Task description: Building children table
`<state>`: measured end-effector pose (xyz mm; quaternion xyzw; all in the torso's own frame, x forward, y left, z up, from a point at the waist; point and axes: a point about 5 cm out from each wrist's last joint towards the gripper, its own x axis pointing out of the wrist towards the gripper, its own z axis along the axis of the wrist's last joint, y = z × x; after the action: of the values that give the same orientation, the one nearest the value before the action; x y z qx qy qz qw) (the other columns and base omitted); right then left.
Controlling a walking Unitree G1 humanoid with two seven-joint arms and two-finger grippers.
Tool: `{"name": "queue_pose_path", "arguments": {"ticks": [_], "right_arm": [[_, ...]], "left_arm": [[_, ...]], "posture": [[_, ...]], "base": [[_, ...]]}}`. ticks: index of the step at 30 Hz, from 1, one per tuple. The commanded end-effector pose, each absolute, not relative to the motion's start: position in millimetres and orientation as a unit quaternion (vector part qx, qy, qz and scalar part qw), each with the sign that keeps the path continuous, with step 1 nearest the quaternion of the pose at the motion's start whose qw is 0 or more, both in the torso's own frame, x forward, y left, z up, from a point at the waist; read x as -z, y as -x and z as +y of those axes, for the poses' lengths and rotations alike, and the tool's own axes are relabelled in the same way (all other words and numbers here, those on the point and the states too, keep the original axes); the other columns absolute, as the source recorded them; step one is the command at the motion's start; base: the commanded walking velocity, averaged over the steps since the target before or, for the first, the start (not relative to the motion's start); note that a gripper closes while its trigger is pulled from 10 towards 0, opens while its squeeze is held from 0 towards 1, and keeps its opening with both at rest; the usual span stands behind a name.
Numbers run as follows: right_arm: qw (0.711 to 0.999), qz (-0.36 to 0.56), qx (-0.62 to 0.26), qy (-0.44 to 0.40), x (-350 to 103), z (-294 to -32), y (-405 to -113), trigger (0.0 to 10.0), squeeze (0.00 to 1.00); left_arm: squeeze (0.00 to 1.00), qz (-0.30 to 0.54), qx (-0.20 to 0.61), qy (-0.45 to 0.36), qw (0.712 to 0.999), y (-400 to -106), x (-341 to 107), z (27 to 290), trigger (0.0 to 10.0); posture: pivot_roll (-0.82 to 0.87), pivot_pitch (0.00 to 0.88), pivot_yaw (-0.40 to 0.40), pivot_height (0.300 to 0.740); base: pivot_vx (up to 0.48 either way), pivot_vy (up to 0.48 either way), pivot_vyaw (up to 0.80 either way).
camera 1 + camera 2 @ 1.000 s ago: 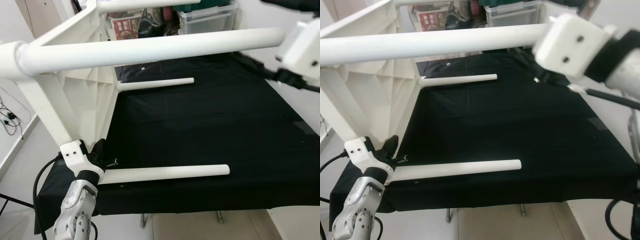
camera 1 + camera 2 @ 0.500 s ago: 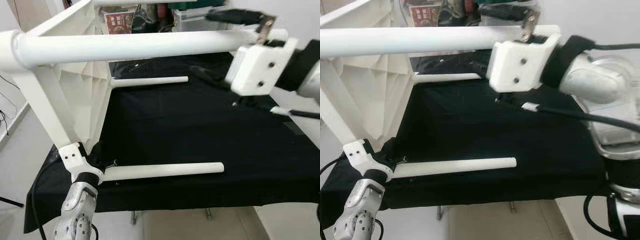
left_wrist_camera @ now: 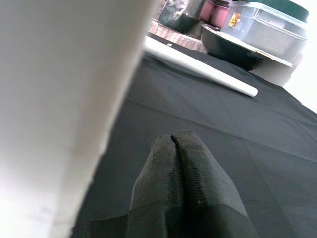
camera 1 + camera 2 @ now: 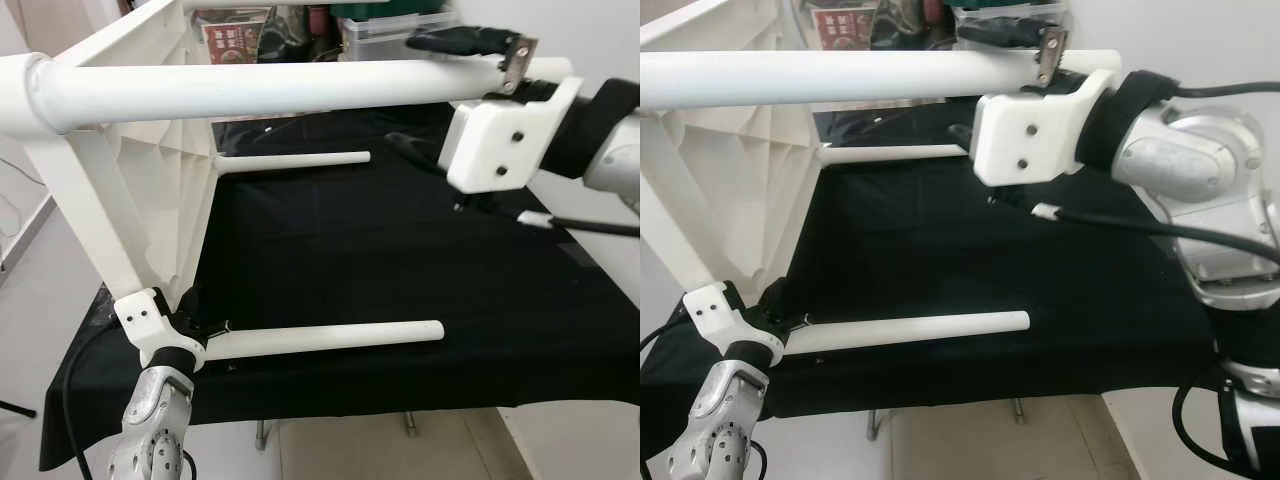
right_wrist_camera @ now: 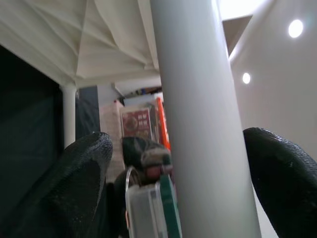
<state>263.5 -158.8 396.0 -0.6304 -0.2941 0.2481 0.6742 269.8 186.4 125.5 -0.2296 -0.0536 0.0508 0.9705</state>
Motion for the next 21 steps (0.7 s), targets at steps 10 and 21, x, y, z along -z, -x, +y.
{"name": "queue_pose_path", "arguments": {"ticks": [10, 21], "right_arm": [[0.698, -0.242, -0.193, 0.646, -391, -186, -273, 0.0, 0.00], [0.732, -0.187, -0.134, 0.641, -381, -209, -296, 0.0, 0.00]], "left_arm": [[0.00, -0.056, -0.073, 0.237, 0.967, -266, -124, 193, 10.0], [0.00, -0.061, -0.106, 0.194, 0.973, -243, -125, 214, 10.0]], "posture": [[-0.10, 0.079, 0.011, 0.740], [-0.06, 0.090, -0.009, 0.740]], "base": [[0.000, 0.000, 0.00], [0.000, 0.000, 0.00]]}}
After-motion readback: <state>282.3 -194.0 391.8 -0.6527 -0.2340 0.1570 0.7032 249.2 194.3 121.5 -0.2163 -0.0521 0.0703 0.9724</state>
